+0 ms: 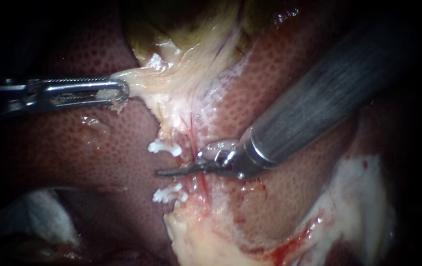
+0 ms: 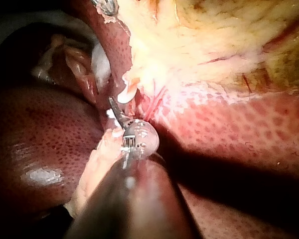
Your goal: Go back from the cut left tube
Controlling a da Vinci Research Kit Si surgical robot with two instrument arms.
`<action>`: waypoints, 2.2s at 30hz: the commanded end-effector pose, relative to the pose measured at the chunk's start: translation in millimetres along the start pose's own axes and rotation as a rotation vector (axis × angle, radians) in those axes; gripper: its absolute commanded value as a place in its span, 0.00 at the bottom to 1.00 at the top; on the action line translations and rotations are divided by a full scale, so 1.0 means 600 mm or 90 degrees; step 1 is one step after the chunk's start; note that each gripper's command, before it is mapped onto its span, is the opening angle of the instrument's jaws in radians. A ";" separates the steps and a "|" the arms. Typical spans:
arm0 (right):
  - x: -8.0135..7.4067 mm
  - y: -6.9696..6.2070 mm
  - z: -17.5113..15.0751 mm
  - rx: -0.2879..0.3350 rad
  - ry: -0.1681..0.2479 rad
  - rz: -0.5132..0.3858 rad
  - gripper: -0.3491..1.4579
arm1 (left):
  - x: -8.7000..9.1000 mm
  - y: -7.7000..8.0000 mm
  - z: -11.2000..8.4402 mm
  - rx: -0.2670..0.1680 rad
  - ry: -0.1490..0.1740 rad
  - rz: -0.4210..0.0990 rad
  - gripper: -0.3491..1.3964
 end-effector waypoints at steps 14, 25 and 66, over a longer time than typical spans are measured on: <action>0.0003 0.0001 0.0003 0.003 0.045 -0.017 0.78 | 0.0000 0.0000 0.0000 0.000 0.000 0.004 0.00; -0.0002 -0.0005 -0.0002 0.005 0.047 -0.033 0.94 | -0.0001 0.0000 0.0000 0.000 0.000 0.004 0.00; -0.0048 -0.0074 -0.0340 -0.154 0.092 -0.269 0.99 | -0.0060 -0.0021 0.0088 0.004 -0.008 0.016 0.00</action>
